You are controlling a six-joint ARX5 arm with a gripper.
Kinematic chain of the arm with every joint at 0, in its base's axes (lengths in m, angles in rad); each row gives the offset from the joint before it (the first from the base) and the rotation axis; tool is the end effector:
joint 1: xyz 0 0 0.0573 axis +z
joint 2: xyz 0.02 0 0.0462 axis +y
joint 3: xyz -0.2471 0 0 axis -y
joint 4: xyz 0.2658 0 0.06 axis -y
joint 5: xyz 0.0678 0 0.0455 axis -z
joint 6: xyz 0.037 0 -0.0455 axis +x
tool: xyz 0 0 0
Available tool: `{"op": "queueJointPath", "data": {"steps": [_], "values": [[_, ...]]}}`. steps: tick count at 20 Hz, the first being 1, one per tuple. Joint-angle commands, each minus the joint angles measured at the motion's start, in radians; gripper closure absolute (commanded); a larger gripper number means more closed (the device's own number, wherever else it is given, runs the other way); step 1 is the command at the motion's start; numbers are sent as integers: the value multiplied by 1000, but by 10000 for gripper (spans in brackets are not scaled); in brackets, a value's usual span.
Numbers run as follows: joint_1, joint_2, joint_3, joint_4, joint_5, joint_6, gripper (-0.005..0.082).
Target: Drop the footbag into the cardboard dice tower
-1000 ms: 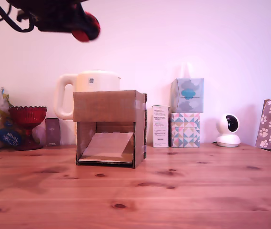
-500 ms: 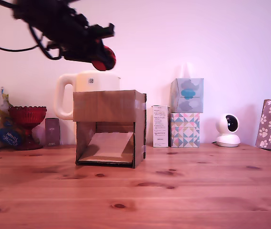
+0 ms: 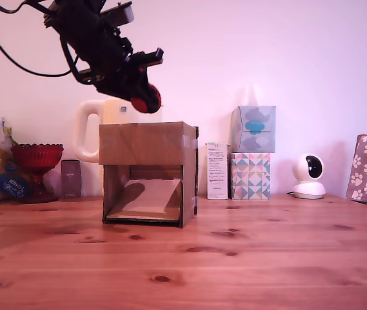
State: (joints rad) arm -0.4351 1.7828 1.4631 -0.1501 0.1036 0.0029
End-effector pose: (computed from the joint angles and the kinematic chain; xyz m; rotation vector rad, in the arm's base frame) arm 0.3942 -0.1874 0.2711 0.0812 0.4682 -0.5293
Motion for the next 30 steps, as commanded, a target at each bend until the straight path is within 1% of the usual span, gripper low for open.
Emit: {"op": "queueJointPath", "data": {"steps": [1, 2, 3, 4, 5, 6, 10, 11, 12, 13, 14, 16, 17, 18, 19, 20, 21, 23, 26, 28, 30], "values": [[1, 9, 11, 11, 1, 1, 605], [1, 9, 11, 9, 1, 22, 479], [1, 9, 11, 7, 0, 32, 284], [1, 9, 11, 2, 0, 32, 97], [1, 8, 11, -5, 0, 32, -10], [1, 4, 11, -20, -4, 32, -20], [0, -38, 11, -121, -4, 32, -5], [0, -51, 11, -148, -4, 32, 24], [0, -68, 11, -182, -3, 32, 97], [0, -85, 11, -225, -3, 31, 210], [0, -104, 11, -279, 5, 31, 362], [1, -137, 11, -380, 40, 31, 721], [1, -150, 10, -414, 66, 31, 793], [1, -165, 0, -430, 81, 32, 784], [1, -186, -26, -416, 92, 32, 789], [1, -216, -76, -367, 95, 31, 789], [1, -256, -141, -301, 99, 31, 789], [1, -352, -316, -120, 103, 26, 789], [4, -497, -585, 153, 101, 5, 789], [5, -573, -723, 284, 101, -8, 789], [5, -636, -844, 380, 98, -39, 789]]}}
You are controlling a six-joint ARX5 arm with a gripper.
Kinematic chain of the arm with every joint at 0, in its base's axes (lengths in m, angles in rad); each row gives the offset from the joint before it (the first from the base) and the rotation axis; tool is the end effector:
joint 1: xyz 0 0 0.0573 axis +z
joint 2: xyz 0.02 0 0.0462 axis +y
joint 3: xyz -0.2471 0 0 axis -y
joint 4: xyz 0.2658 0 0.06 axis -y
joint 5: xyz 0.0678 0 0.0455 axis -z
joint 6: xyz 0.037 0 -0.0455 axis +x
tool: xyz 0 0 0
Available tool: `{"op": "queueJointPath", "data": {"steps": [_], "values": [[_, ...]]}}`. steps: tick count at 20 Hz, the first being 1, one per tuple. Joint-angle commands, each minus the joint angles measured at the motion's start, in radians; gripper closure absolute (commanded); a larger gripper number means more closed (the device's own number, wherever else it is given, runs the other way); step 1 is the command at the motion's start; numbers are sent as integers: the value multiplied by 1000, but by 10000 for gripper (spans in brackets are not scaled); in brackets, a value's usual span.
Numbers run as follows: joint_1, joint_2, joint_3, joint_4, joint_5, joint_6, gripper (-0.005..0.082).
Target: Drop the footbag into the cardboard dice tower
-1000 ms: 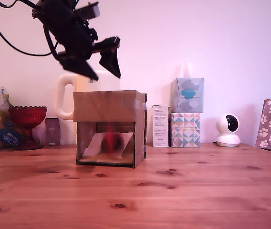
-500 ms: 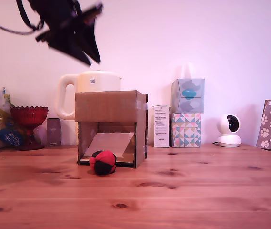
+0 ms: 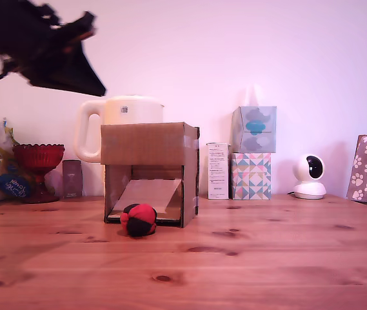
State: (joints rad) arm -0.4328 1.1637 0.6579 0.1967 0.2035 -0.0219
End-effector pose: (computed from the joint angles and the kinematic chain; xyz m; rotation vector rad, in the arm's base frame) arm 0.2536 -0.1254 0.2225 0.0150 0.3192 -0.6277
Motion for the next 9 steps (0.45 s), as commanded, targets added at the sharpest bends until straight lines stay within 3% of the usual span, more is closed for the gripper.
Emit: {"op": "queueJointPath", "data": {"steps": [1, 4, 9], "values": [[3, -47, -90, 66, -2, -27, 789], [3, -128, -180, 64, -11, -57, 789], [3, -177, -186, -31, -16, -56, 788]]}}
